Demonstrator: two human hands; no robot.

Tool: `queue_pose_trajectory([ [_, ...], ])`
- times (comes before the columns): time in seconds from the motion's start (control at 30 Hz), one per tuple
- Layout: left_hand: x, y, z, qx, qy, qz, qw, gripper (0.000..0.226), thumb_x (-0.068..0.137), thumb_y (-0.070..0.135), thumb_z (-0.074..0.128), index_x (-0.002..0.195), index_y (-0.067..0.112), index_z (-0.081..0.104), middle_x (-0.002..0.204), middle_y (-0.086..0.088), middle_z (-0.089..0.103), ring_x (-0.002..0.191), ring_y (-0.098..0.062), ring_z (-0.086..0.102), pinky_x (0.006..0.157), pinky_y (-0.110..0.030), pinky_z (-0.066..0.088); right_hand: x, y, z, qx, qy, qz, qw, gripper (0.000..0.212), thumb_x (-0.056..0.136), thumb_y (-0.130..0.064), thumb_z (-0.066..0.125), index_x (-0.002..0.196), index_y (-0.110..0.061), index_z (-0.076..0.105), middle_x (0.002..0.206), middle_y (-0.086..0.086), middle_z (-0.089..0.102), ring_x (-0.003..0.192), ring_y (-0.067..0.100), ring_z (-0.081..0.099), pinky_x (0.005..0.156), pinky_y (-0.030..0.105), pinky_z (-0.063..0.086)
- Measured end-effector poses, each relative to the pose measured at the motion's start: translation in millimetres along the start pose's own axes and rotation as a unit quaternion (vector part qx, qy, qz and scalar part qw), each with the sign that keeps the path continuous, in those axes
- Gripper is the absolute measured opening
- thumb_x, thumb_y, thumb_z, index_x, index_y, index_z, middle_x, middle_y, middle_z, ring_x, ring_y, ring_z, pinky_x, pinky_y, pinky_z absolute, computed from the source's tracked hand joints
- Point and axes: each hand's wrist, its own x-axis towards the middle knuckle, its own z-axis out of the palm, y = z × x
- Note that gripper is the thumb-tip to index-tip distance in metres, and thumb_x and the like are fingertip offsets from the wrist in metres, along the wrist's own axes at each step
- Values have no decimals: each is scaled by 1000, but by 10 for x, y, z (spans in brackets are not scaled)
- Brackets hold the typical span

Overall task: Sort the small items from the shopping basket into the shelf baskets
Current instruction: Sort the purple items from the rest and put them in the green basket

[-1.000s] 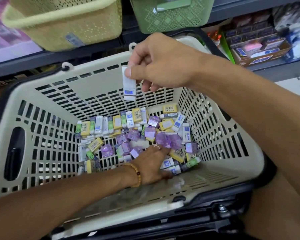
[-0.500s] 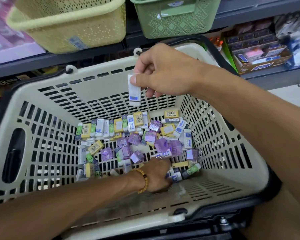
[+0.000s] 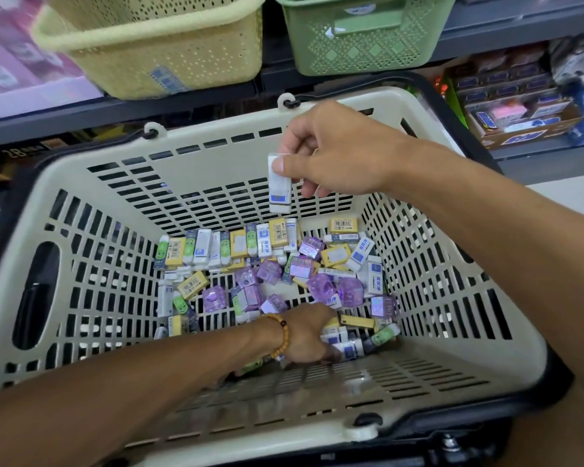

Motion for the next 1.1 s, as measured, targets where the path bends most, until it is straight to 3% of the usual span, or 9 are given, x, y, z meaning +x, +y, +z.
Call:
queue_pose_trajectory([
  [0.1, 11, -59, -39, -35, -30, -3, 999, 47, 92, 32, 64, 128, 5, 49, 110, -9, 61, 99, -24, 61, 83, -29, 52, 20, 42, 23, 10, 1, 9, 1000, 17, 96, -26, 60, 93, -10, 64, 75, 5, 66, 64, 12, 69, 62, 29, 58],
  [0.23, -13, -80, -52, -75, -48, -16, 996, 52, 87, 34, 70, 126, 4, 54, 70, -2, 60, 63, -12, 55, 67, -25, 48, 47, 83, 81, 19, 4, 24, 1000, 17, 96, -27, 61, 91, -11, 63, 73, 3, 65, 59, 7, 67, 62, 32, 59],
  [0.37, -51, -69, -90, -85, -43, -11, 995, 39, 87, 30, 70, 110, 1, 59, 62, -1, 56, 56, -13, 51, 55, -22, 42, 62, 101, 121, 10, -4, 36, 999, 20, 96, -28, 60, 92, -9, 63, 77, 6, 66, 63, 10, 67, 64, 32, 59],
  [0.47, -163, -109, -181, -122, -25, -11, 992, 50, 88, 27, 71, 127, 3, 51, 100, -6, 67, 65, -11, 65, 59, -21, 50, 82, 120, 174, 33, -13, 46, 998, 17, 96, -29, 60, 91, -13, 62, 78, 6, 66, 58, 8, 65, 57, 26, 56],
  [0.53, -302, -195, -261, -205, 1, -20, 979, 62, 89, 22, 70, 140, 5, 40, 142, -10, 49, 72, -10, 72, 66, -21, 56, 99, 159, 248, 49, -16, 60, 997, 17, 96, -29, 61, 90, -13, 62, 73, 5, 64, 53, 10, 59, 53, 26, 52],
  [0.63, -650, -392, -375, -343, 59, -44, 936, 59, 86, 16, 72, 138, 6, 46, 143, -12, 49, 79, -14, 74, 73, -26, 59, 161, 231, 408, 73, -33, 101, 992, 17, 97, -25, 59, 92, -10, 64, 74, 4, 64, 58, 11, 57, 54, 23, 50],
  [0.77, -1173, -711, -489, -535, 164, -86, 824, 21, 84, 2, 69, 104, 2, 64, 97, -11, 75, 85, -21, 74, 70, -28, 60, 387, 277, 726, 110, -64, 143, 981, 16, 98, -21, 57, 88, -11, 64, 78, 5, 65, 62, 11, 60, 57, 23, 52],
  [0.97, -1527, -1016, -640, -644, 328, -133, 679, 23, 82, -2, 69, 103, -1, 61, 104, -19, 71, 90, -32, 72, 60, -28, 60, 731, 328, 1356, 61, -128, 171, 975, 27, 100, -18, 53, 77, -6, 59, 65, 7, 62, 52, 13, 57, 45, 21, 46],
  [1.1, -1519, -1055, -705, -669, 346, -117, 648, 36, 82, -1, 71, 115, 0, 55, 104, -16, 72, 87, -31, 73, 59, -26, 57, 883, 313, 1594, 109, -119, 217, 963, 24, 100, -4, 44, 83, -4, 61, 74, 13, 64, 50, 15, 58, 46, 26, 40],
])
